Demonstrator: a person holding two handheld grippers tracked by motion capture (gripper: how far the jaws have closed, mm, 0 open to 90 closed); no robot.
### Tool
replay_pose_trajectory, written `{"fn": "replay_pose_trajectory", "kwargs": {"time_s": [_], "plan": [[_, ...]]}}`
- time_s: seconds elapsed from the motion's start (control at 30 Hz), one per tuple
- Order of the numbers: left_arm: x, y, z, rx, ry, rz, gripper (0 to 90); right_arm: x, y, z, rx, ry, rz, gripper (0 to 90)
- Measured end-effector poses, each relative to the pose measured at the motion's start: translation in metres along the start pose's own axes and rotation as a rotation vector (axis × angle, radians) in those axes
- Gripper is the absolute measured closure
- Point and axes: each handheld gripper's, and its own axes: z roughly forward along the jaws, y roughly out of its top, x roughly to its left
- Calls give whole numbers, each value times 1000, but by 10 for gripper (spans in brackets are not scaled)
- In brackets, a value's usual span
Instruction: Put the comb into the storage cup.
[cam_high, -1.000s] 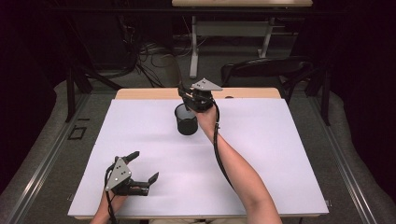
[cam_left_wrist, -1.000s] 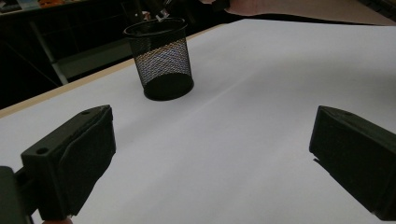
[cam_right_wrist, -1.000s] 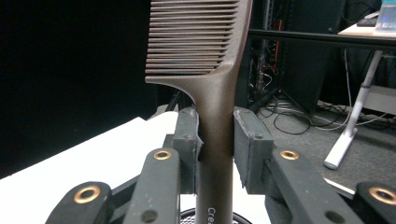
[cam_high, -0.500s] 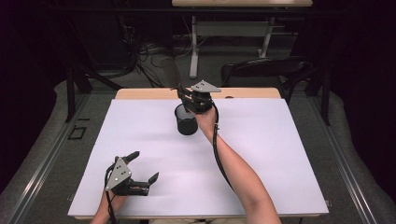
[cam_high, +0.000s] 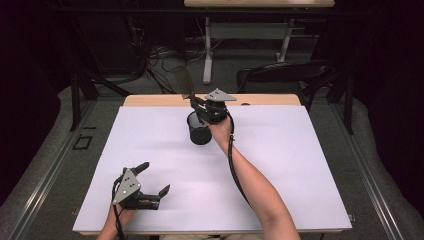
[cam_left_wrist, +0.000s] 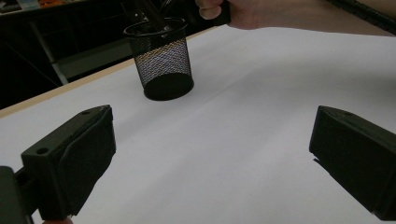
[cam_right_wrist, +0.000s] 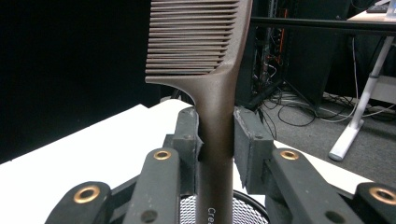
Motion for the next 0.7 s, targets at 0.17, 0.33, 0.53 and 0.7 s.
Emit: {"fn": "replay_pose_trajectory", "kwargs": {"time_s": [0.17, 0.33, 0.53, 0.7], "plan": [[0, 0, 0, -1, 2, 0, 4, 0, -3, 1, 5, 3, 0, 726], [0, 0, 0, -1, 1, 2, 4, 0, -7, 1, 12, 6, -5, 726], [0, 0, 0, -2, 0, 2, 4, 0, -11, 1, 22, 4, 0, 725], [0, 0, 0, -3, 0, 0, 4, -1, -14, 1, 29, 2, 0, 724]]}}
